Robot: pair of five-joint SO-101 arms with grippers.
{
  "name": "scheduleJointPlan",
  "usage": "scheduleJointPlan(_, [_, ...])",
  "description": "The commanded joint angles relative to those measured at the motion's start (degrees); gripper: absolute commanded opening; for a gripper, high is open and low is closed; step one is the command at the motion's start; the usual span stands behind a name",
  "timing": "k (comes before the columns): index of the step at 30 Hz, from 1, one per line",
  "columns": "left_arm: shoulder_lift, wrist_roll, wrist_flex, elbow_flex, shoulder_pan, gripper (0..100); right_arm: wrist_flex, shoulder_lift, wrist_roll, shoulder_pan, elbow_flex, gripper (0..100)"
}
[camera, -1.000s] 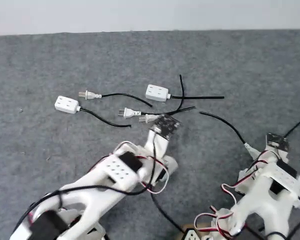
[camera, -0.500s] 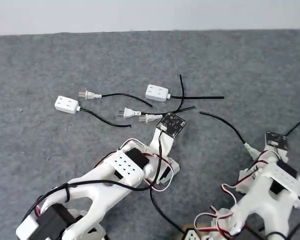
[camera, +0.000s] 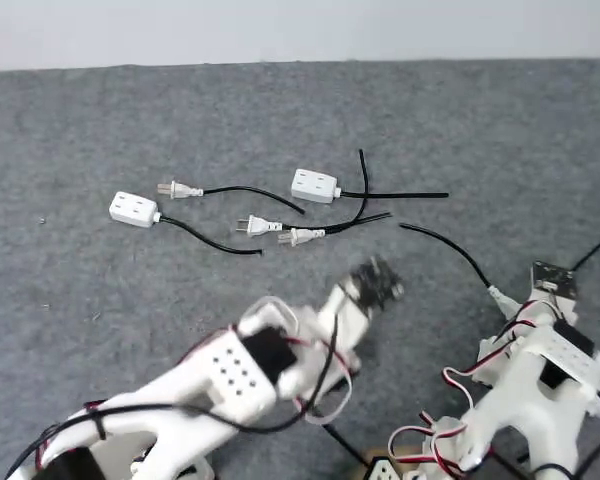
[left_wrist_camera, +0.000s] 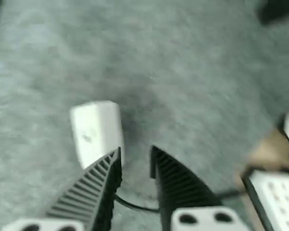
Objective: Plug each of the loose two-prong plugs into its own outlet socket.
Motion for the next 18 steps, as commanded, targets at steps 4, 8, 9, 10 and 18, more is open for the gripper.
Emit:
scheduleJointPlan(4, [4.75,-0.79,-4.92,0.57,1.85,17,-0.66,-1.54,0.26,-0.75,0.09,0.9])
scheduleJointPlan(8, [15.12,-0.79,-5.89,-4.88,-3.16,17,-0.66,-1.54,0.26,-0.66,0.18,0.9])
scheduleJointPlan(9, [16.97,-0.79,-5.8,-6.2,-4.22,17,-0.66,-1.54,0.26,-0.66,0.18,0.9])
scheduleJointPlan(10, [18.2,-0.79,-5.45,-7.08,-5.27,17,-0.66,-1.54,0.26,-0.66,0.18,0.9])
scheduleJointPlan(18, [14.42,-0.79,-5.27,-6.2,-12.13,13,-0.66,-1.54,0.26,-0.66,0.18,0.9])
